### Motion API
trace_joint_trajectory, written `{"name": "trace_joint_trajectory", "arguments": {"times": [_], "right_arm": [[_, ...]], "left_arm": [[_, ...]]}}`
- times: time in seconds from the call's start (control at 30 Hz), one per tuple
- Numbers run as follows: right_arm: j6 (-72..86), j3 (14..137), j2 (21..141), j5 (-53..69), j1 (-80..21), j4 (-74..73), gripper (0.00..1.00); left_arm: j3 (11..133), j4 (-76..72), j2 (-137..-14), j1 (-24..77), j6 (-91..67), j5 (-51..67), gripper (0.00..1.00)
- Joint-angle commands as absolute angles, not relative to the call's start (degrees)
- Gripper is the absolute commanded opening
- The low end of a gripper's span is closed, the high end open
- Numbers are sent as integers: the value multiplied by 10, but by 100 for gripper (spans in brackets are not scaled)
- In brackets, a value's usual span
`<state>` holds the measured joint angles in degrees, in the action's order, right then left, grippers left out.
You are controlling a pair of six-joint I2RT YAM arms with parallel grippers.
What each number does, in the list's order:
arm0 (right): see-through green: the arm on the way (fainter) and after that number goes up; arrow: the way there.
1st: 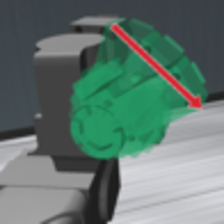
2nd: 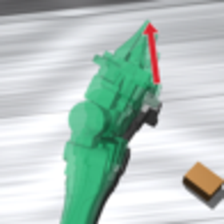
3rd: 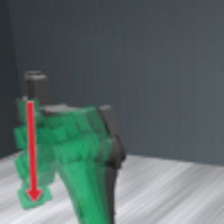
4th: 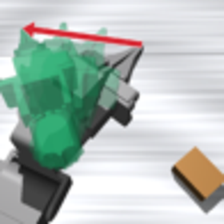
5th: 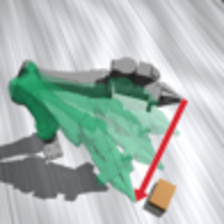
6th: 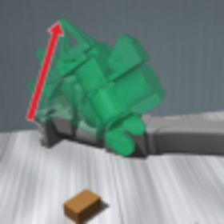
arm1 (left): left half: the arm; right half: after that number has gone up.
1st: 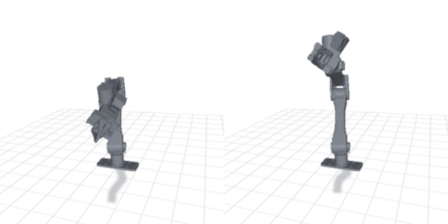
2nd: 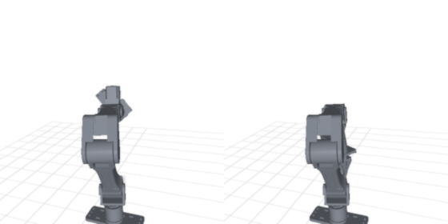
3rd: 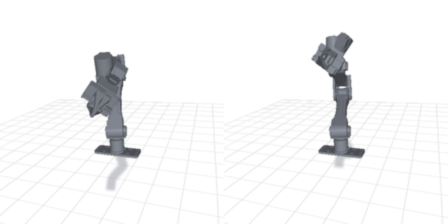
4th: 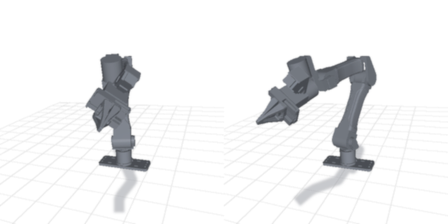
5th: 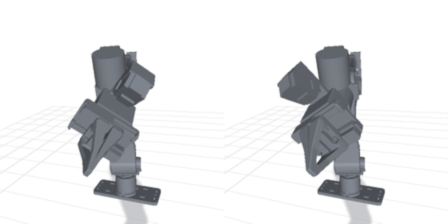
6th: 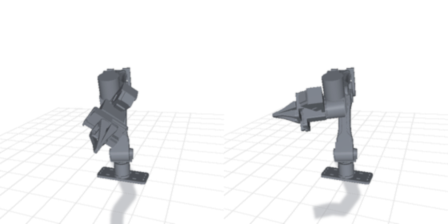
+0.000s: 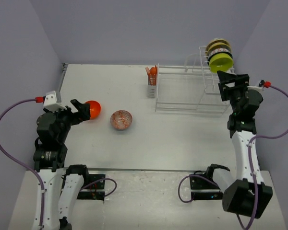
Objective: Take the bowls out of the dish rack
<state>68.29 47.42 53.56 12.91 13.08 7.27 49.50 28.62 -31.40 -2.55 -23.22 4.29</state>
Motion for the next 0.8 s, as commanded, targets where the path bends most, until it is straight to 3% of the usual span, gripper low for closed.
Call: {"name": "trace_joint_trajectory", "arguments": {"times": [0.0, 0.1, 0.17, 0.2, 0.37, 0.77], "right_arm": [[771, 468, 590, 149, 134, 246, 79], [773, 459, 612, 132, 134, 293, 64], [782, 461, 636, 133, 133, 301, 63], [785, 458, 644, 133, 133, 310, 56], [790, 448, 685, 125, 133, 396, 45], [787, 462, 706, 62, 133, 401, 43]], "left_arm": [[482, 308, -306, -6, -198, 37, 100], [479, 298, -303, 9, -199, 4, 100], [459, 279, -302, 9, -203, 7, 100], [455, 275, -306, 9, -201, 28, 100], [451, 273, -292, 17, -202, 36, 100], [447, 266, -297, 31, -200, 48, 100]]}}
